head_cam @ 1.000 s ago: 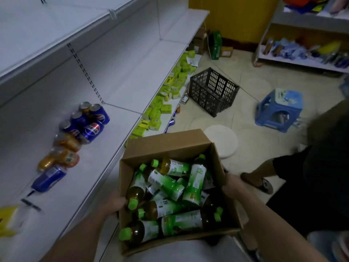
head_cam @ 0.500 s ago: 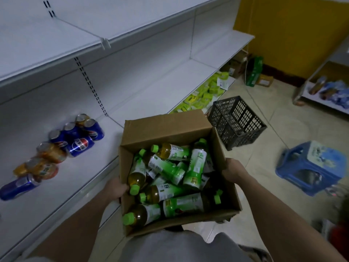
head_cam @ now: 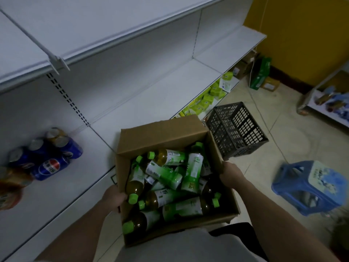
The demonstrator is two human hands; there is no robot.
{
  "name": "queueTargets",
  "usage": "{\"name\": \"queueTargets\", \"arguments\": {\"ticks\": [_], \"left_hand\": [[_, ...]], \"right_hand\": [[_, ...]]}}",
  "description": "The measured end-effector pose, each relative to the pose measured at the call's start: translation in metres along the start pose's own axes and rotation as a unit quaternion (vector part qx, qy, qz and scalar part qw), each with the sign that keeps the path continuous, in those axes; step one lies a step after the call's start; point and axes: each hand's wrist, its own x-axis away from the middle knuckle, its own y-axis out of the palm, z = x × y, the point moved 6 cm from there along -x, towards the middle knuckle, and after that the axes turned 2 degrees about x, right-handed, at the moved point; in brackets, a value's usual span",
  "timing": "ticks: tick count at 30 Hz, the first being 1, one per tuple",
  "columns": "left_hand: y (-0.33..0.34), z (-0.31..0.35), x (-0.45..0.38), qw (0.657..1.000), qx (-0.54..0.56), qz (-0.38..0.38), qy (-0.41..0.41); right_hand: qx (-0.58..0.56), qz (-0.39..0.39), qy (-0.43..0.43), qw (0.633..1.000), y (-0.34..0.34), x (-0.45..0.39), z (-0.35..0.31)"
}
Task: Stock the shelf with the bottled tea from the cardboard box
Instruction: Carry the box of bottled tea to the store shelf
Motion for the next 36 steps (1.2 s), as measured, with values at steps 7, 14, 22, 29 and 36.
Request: {"name": "queueTargets", "arguments": {"ticks": [7, 14, 22, 29, 36], "left_hand": [[0.013, 0.006, -0.012, 0.998, 0.036, 0.017, -0.044], [0.050, 0.014, -0.003, 0.994, 0.037, 0.072, -0.072], [0.161, 0.064, 0.051, 0.965, 0.118, 0.169, -0.160], [0.254, 0.111, 0.094, 0.942, 0.146, 0.205, -0.221], [0.294, 0.088, 0.103, 0.940, 0.140, 0.189, -0.248]], "right_hand": [[0.041, -0.040, -0.049, 0.997, -0.007, -0.047, -0.003], [0.065, -0.102, -0.125, 0.985, -0.017, -0.122, 0.006], [0.118, -0.156, -0.294, 0.935, -0.044, -0.230, 0.036], [0.166, -0.219, -0.351, 0.895, -0.087, -0.263, 0.083], [0.208, -0.225, -0.344, 0.888, -0.072, -0.254, 0.096]]}}
